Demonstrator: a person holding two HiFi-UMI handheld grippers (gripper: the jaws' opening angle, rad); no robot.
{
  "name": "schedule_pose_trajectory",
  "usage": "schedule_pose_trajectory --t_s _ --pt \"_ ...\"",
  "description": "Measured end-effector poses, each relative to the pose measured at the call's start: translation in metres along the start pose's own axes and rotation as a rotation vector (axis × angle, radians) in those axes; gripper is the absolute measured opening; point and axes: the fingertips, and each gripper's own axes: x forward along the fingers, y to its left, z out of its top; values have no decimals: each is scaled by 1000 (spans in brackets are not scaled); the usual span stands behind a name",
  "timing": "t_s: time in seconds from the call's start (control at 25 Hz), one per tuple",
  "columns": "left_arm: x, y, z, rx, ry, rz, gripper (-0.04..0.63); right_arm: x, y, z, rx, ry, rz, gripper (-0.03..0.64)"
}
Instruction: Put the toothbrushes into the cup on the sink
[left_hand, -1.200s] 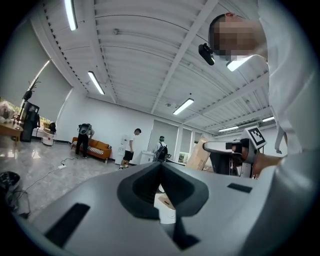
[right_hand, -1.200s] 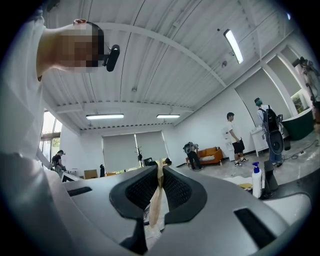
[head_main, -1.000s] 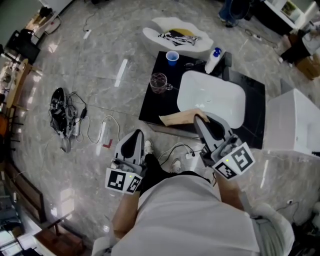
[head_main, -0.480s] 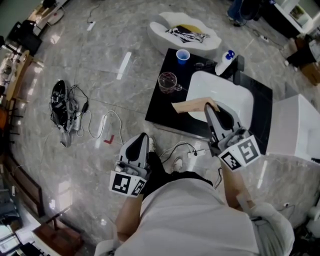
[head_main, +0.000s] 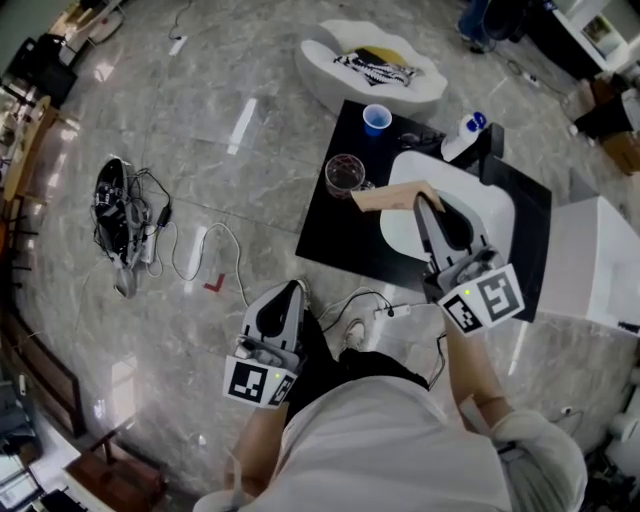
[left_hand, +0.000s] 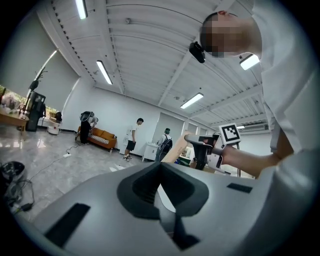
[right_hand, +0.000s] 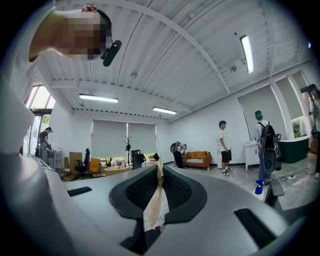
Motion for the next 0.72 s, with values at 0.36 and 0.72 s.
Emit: schedule_pose_trajectory --t_s 0.36,0.72 --pt "25 14 -14 -3 32 -52 3 42 -15 -24 -17 23 -32 57" --pt "29 34 -27 -36 78 -46 3 68 -28 -49 25 41 -60 57"
